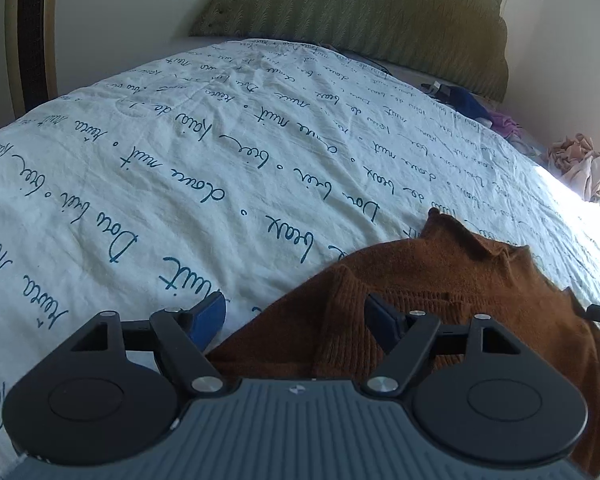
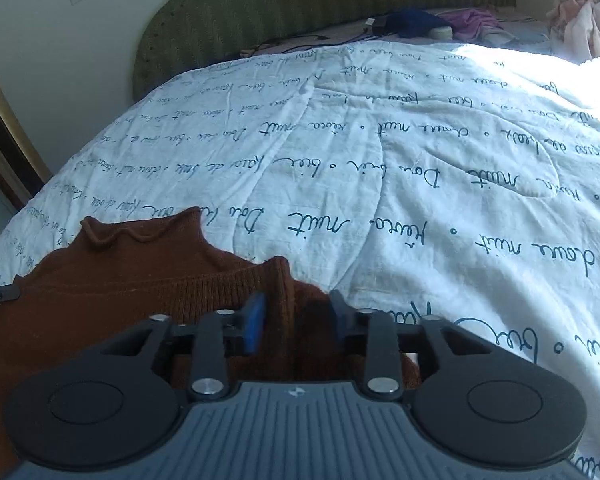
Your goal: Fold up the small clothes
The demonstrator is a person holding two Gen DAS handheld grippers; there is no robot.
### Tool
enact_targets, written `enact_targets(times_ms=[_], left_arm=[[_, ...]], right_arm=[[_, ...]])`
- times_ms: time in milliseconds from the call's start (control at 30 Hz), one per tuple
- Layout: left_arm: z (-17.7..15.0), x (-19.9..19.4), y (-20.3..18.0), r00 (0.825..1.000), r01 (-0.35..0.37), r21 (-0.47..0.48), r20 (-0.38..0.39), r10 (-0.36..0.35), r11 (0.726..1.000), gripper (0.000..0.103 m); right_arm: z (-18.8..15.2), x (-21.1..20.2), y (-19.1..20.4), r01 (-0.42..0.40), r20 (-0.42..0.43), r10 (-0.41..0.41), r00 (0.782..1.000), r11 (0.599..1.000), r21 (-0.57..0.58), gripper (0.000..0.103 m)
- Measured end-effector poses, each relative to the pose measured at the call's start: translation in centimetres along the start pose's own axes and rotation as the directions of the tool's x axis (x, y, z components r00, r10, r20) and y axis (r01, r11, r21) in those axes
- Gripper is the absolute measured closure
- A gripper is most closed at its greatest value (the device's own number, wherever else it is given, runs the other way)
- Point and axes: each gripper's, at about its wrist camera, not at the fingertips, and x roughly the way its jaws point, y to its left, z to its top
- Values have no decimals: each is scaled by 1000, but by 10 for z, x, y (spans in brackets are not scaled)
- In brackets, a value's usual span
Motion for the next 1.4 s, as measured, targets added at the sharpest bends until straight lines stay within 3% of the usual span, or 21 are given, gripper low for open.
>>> enact_targets(times_ms=[33, 133, 233, 333, 433, 467, 500, 567, 667, 700, 733, 833, 867, 933, 967, 1067, 1133, 1233, 1267, 1300, 1400], left_arm=[[-2, -13, 1, 999, 46, -8, 3, -46, 999, 27], [-21, -59, 4, 987, 160, -7, 11, -160, 987, 19], [-47, -90, 6, 957, 289, -18, -28, -289, 957, 17], [-74, -97, 9, 933, 345, -47, -93, -348, 938, 17], [-96, -82, 9, 948, 280, -16, -155, -279, 960, 18], [-101, -74, 11, 951, 257, -12, -174, -255, 966, 20], [-105, -74, 13, 958, 252, 6, -142, -249, 968, 18], [-106, -78, 6, 970, 198, 63, -160, -186, 978, 29], [-106, -86, 13, 963, 210, 18, -176, -203, 978, 37], [-106, -89, 20, 961, 211, -16, -182, -211, 977, 50], [-106, -91, 25, 956, 222, -42, -188, -226, 974, 55], [-103, -97, 43, 923, 302, -161, -198, -331, 940, 58], [-102, -98, 49, 917, 315, -191, -189, -350, 930, 56], [-96, -101, 57, 921, 305, -237, -172, -349, 922, 26], [-91, -102, 58, 923, 312, -237, -155, -353, 920, 18], [-73, -102, 54, 927, 313, -223, -141, -348, 923, 15], [-58, -102, 45, 920, 343, -207, -126, -372, 916, 8], [-42, -97, 20, 913, 358, -181, -137, -384, 916, 4], [-39, -92, 7, 906, 379, -160, -138, -400, 912, 4], [-37, -88, -6, 907, 379, -136, -139, -396, 915, 3], [-39, -72, -49, 932, 333, -48, -132, -337, 942, 3]], right_arm=[[-4, -16, 7, -22, 29, 23, 999, 999, -30, 15], [-23, -65, 14, -44, 52, 48, 997, 996, -73, 15], [-60, -101, 13, -66, 36, 71, 997, 992, -104, 16], [-98, -126, 10, -74, 33, 77, 996, 993, -95, 23], [-125, -135, 8, -85, 29, 87, 996, 994, -70, 33], [-131, -132, 9, -89, 26, 91, 995, 993, -75, 69], [-135, -128, 8, -107, 23, 108, 994, 992, -67, 99], [-140, -123, 10, -112, 23, 114, 993, 991, -75, 100], [-140, -131, 22, -78, 48, 85, 995, 988, -135, 100], [-140, -138, 22, -72, 63, 82, 995, 986, -149, 100], [-139, -144, 23, -65, 77, 78, 994, 986, -155, 100], [-139, -163, 21, -61, 86, 78, 993, 982, -178, 101], [-139, -166, 18, -49, 76, 64, 995, 981, -190, 101], [-144, -163, 11, 2, 47, 8, 999, 979, -202, 101], [-147, -158, 6, 20, 25, -15, 1000, 978, -206, 101], [-151, -146, -3, -18, -1, 18, 1000, 987, -159, 98], [-144, -148, 3, 0, 15, 2, 1000, 986, -165, 83], [-129, -157, 28, 83, 122, -56, 991, 971, -226, 52], [-123, -157, 37, 92, 143, -57, 988, 965, -246, 36], [-117, -156, 48, 90, 159, -47, 986, 957, -275, 26], [-104, -140, 79, 123, 184, -63, 981, 934, -336, 26]])
